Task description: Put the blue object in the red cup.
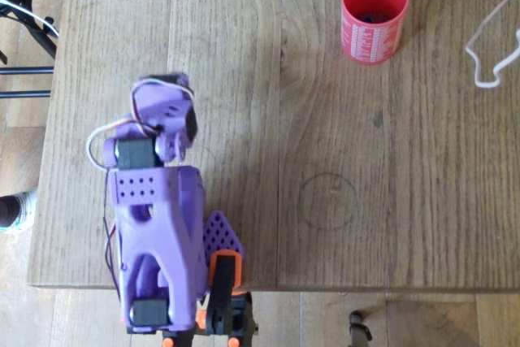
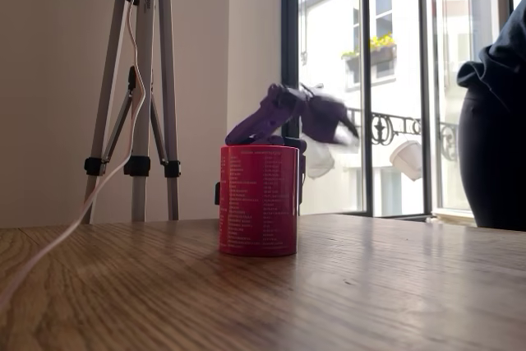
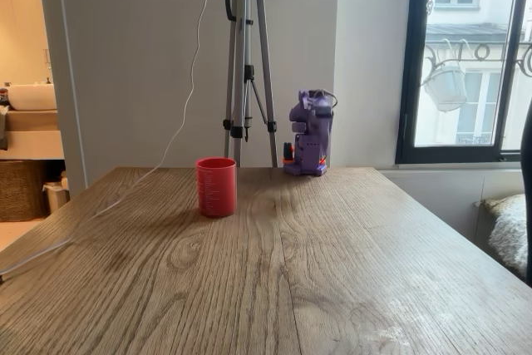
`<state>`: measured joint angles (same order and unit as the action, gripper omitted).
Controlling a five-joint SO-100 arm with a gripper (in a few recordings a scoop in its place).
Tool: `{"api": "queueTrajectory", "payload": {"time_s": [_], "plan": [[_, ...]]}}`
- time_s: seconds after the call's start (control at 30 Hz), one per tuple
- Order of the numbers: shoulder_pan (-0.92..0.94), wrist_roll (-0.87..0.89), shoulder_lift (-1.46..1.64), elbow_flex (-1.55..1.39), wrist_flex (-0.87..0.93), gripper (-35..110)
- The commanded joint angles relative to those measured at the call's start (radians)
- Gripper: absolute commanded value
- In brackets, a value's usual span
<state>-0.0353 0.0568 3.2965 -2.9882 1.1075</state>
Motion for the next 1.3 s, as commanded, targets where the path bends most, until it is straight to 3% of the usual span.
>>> {"api": "queueTrajectory", "payload": {"time_s": [0.0,0.3,0.4,1.27], "plan": [[0.005,0.081,0.005,-0.052,0.038,0],[0.081,0.110,0.005,-0.054,0.028,5],[0.081,0.110,0.005,-0.054,0.028,0],[0.081,0.110,0.005,-0.054,0.028,0]]}}
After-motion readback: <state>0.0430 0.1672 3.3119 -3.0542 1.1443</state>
